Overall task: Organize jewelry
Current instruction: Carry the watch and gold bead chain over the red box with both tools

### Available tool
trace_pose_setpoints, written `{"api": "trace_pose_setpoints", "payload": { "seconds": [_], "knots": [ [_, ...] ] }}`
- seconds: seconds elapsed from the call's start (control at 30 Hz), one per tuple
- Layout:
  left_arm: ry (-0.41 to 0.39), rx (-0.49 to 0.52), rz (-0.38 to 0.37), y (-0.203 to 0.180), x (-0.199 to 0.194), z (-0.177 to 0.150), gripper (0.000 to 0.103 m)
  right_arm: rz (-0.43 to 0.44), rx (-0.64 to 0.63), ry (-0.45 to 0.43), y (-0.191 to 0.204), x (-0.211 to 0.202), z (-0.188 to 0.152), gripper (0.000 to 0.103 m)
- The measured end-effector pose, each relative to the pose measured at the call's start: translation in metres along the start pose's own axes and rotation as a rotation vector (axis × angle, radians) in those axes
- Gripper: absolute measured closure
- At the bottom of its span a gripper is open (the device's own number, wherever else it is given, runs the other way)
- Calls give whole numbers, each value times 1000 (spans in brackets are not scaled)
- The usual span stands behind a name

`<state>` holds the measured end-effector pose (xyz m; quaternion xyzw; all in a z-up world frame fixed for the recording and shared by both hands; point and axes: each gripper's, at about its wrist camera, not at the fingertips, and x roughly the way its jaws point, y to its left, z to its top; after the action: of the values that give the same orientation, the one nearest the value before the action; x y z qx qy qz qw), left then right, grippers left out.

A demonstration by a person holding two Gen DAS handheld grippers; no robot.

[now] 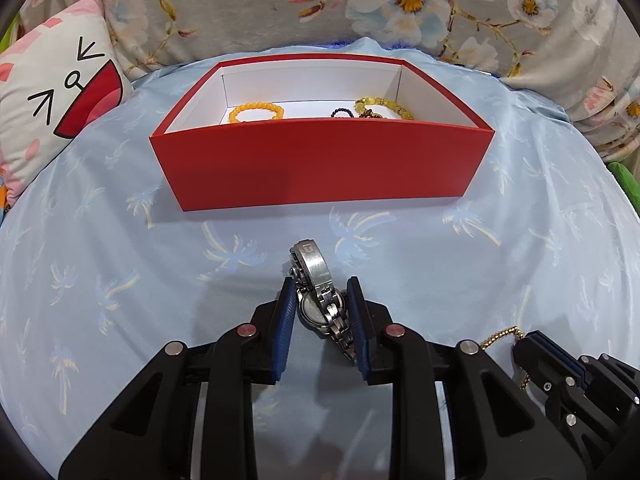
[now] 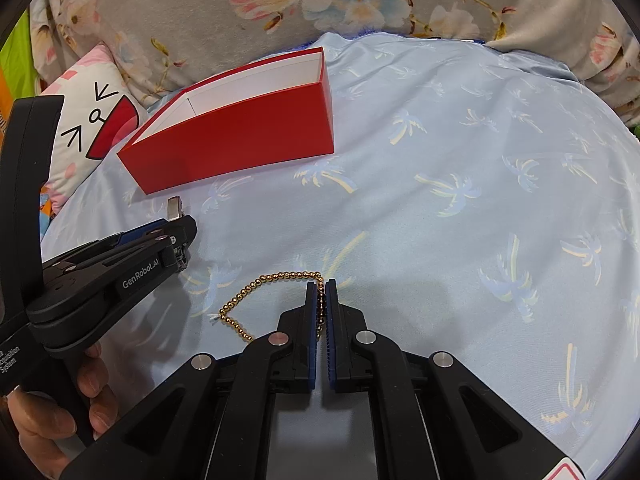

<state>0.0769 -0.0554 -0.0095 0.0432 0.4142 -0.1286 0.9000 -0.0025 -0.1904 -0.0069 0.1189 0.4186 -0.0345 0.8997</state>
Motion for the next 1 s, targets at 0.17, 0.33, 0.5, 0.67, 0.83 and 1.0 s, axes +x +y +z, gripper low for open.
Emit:
{"api": "trace_pose_setpoints", "payload": {
  "seconds": [0.17, 0.33, 0.5, 0.67, 0.83, 1.0],
  "knots": [
    [8, -12, -12, 3, -3, -2, 78, 2, 5, 0, 0, 1, 0, 99],
    [13, -21, -17, 7, -6, -5, 78, 11, 11, 0, 1, 1, 3, 99],
    [19, -33, -17, 12, -10, -8, 78, 18, 10, -20, 4, -3, 6, 99],
    [25, -40, -16, 16, -15, -10, 78, 33, 5, -38, 8, -10, 11, 99],
    [23, -49, -15, 21, -22, -11, 78, 45, 3, -63, 14, -19, 19, 99],
    [14, -57, -12, 24, -28, -10, 78, 58, -3, -87, 21, -26, 29, 99]
  ]
}}
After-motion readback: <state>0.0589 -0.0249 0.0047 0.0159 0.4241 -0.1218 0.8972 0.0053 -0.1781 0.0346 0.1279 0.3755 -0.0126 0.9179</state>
